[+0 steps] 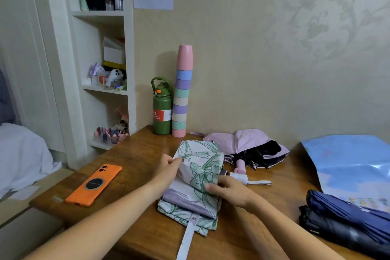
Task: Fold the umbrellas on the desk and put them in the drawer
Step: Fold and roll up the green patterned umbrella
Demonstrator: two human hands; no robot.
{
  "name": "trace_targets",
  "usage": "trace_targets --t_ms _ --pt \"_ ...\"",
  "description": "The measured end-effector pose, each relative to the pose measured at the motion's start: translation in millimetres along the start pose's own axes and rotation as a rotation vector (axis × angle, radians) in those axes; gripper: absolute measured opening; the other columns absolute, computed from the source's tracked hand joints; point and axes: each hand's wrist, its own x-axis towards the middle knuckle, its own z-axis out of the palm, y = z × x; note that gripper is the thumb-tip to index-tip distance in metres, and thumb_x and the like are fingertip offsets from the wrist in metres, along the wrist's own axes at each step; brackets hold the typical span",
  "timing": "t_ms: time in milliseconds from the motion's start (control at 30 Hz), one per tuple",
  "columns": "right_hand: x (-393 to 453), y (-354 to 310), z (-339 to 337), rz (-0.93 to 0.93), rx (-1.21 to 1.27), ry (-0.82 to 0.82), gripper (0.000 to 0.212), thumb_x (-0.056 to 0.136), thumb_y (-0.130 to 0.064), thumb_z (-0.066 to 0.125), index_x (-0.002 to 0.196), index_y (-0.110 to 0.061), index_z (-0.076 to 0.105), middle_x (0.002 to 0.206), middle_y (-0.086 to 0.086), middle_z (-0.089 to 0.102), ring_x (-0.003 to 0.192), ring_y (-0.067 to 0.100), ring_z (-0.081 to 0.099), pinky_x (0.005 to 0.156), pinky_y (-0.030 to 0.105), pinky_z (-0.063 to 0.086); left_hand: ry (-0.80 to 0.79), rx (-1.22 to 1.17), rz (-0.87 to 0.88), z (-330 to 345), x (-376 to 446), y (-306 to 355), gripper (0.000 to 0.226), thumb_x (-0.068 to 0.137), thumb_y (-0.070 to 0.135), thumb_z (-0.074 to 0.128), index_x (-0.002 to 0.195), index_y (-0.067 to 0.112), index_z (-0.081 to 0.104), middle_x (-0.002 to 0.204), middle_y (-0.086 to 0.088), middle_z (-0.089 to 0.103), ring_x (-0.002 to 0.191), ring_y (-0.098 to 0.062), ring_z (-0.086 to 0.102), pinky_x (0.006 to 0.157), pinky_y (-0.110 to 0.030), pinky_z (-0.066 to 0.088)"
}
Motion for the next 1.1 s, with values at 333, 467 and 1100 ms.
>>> trace_targets --t_ms 333,467,1100 --pt "-7.2 -1.8 2.8 -0.064 -0.087 -0.058 0.051 0.087 -0.042 0.078 0.060 -0.005 0.055 0.064 -0.003 0.047 0.061 0.012 0.041 0.059 0.030 0.033 -0.115 -0.116 -0.041 -16.2 -4.9 -6.4 0.017 0.096 0.023 0.064 0.100 0.008 0.072 0.106 -0.001 0.067 0.103 -0.021 0.057 0.080 -0.031 0.042" --pt "-11.8 -2.4 3.7 0.031 0.014 -0.136 0.062 0.082 -0.058 0.076 0.068 -0.002 0.055 0.071 0.002 0.052 0.069 0.017 0.046 0.069 0.031 0.036 -0.174 -0.104 -0.181 -21.9 -6.1 -4.4 0.034 0.095 0.046 0.065 0.110 0.015 0.071 0.115 -0.002 0.067 0.090 -0.018 0.052 0.075 -0.032 0.039" --pt "-30.6 -7.0 13.9 0.077 0.251 -0.101 0.028 0.087 -0.036 0.081 0.075 -0.017 0.065 0.075 0.003 0.059 0.071 0.015 0.052 0.065 0.022 0.041 -0.218 0.039 -0.344 -49.4 6.7 -17.6 0.046 0.075 0.040 0.091 0.106 0.010 0.074 0.088 -0.004 0.058 0.074 -0.015 0.044 0.054 -0.024 0.037"
